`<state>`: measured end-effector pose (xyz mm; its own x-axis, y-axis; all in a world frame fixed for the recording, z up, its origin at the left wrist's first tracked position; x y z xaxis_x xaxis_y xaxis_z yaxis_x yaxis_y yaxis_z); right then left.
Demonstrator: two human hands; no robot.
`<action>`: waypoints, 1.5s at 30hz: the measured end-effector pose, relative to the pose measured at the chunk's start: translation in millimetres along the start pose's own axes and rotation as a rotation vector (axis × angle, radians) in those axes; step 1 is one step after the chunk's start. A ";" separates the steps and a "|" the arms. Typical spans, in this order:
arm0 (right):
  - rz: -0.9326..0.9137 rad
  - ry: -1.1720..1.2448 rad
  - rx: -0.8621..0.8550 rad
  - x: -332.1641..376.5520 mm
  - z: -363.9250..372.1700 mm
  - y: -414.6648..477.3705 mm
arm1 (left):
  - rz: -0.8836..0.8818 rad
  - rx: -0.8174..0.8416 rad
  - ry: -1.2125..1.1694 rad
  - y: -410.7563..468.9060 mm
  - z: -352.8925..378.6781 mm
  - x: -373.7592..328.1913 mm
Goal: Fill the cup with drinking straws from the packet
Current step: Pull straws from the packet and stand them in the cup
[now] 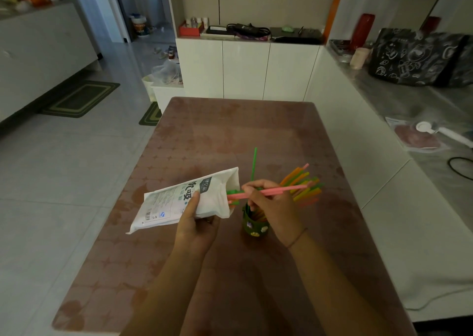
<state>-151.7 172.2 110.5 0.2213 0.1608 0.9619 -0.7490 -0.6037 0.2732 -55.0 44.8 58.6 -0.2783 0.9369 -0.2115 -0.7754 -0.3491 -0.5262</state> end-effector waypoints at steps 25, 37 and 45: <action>-0.034 -0.033 -0.332 26.5 -97.1 16.7 | 0.096 -0.237 -0.063 7.7 -28.2 -45.0; -0.036 -0.240 -0.397 60.2 -134.7 20.0 | 0.085 -0.217 -0.051 10.1 -32.5 -41.9; -0.058 -0.676 -0.315 57.2 -120.3 32.5 | 0.088 -0.210 -0.031 10.8 -33.5 -38.2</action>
<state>-238.6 255.7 176.0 0.5257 -0.3903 0.7559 -0.8452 -0.3406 0.4119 -33.8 4.6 33.4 -0.3591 0.9017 -0.2407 -0.6131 -0.4224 -0.6676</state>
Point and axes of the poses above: each hand's wrist, its own y-axis towards the middle knuckle, its own z-axis out of the palm, x = y × z, the point moved 1 cm from there along y, towards the middle knuckle, and after that the axes turned 12 degrees about -z, right-handed, at the moved point
